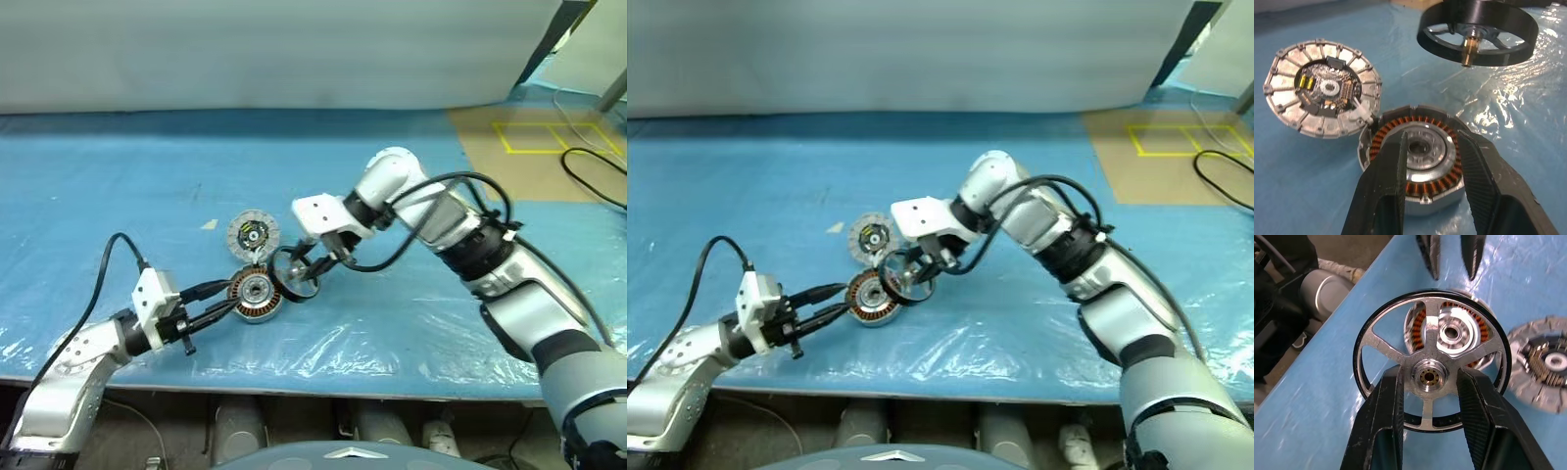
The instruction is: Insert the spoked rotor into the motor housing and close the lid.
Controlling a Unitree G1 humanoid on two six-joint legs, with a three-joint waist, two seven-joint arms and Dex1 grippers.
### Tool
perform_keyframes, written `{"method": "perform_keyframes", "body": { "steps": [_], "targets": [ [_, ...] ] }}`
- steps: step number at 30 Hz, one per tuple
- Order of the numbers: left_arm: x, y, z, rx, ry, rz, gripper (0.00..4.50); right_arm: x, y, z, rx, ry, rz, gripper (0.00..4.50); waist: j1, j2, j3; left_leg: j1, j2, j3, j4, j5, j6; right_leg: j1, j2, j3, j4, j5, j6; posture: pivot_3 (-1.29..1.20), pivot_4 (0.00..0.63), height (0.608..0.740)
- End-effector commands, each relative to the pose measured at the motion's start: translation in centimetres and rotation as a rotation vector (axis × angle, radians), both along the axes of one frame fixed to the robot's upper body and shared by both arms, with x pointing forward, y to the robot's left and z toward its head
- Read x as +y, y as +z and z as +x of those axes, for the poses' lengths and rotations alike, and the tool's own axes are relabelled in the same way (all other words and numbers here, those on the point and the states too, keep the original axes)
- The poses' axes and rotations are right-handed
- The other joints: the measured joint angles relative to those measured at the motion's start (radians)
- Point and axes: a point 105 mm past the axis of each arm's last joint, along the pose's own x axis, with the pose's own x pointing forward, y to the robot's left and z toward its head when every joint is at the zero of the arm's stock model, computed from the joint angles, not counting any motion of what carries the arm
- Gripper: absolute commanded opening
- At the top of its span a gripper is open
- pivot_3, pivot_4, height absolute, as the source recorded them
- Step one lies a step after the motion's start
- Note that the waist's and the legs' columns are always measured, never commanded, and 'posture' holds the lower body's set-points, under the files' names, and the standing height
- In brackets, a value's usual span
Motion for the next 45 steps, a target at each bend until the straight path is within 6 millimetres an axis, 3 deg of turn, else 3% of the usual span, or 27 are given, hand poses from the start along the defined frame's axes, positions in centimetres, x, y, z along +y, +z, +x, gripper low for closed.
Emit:
{"method": "perform_keyframes", "body": {
  "steps": [1,11,15,18,27,34,45],
  "targets": [
    [0.6,1.1,-0.8,-0.033,0.005,0.028,1.70,0.8,0.6,0.5,-0.039,0.034,0.002,1.25,0.008,-0.001,0.000,-0.001,0.000,0.000,0.000,0.000,0.000,0.000,0.000,0.000,0.000,0.000,0.000,0.00,0.150,0.740],
    [0.0,0.4,-2.0,-0.020,0.044,0.025,1.70,2.5,-1.5,2.0,-0.066,0.049,-0.059,1.25,-0.001,-0.001,0.000,-0.001,0.000,0.000,-0.001,0.000,0.000,0.000,-0.001,-0.001,-0.002,0.000,0.000,0.00,0.150,0.740],
    [-0.5,0.2,-2.0,-0.017,0.046,0.014,1.70,4.3,-0.4,1.7,-0.062,0.088,-0.037,1.25,-0.003,0.000,0.001,-0.001,0.001,0.000,-0.001,0.000,0.000,-0.001,0.000,-0.001,-0.002,0.000,0.000,0.00,0.150,0.740],
    [-0.7,0.1,-2.0,-0.016,0.046,0.011,1.70,4.8,-0.6,2.0,-0.080,0.093,-0.043,1.25,-0.002,0.000,0.001,-0.001,0.001,0.000,-0.001,0.000,0.000,-0.001,0.000,-0.001,-0.002,0.000,0.000,0.00,0.150,0.740],
    [0.2,-0.1,-2.0,-0.015,0.072,0.028,1.70,4.5,-2.7,1.8,-0.087,0.105,-0.090,1.25,0.001,0.000,0.001,-0.002,0.001,0.000,-0.001,0.000,0.000,-0.001,0.000,-0.001,-0.002,0.000,0.000,0.00,0.150,0.740],
    [0.7,-0.3,-2.1,-0.008,0.084,0.033,1.70,4.4,-3.1,1.1,-0.074,0.124,-0.099,1.25,0.001,0.000,0.001,-0.001,0.001,0.000,-0.001,0.000,0.000,-0.001,0.000,-0.001,-0.002,0.000,0.000,0.00,0.150,0.740],
    [0.1,-0.2,-1.8,-0.016,0.079,0.021,1.70,4.3,-4.2,0.3,-0.074,0.156,-0.128,1.25,0.000,-0.001,0.001,-0.001,0.001,0.000,-0.001,0.000,0.000,0.000,0.000,-0.001,-0.002,0.000,0.000,0.00,0.150,0.740]
  ]
}}
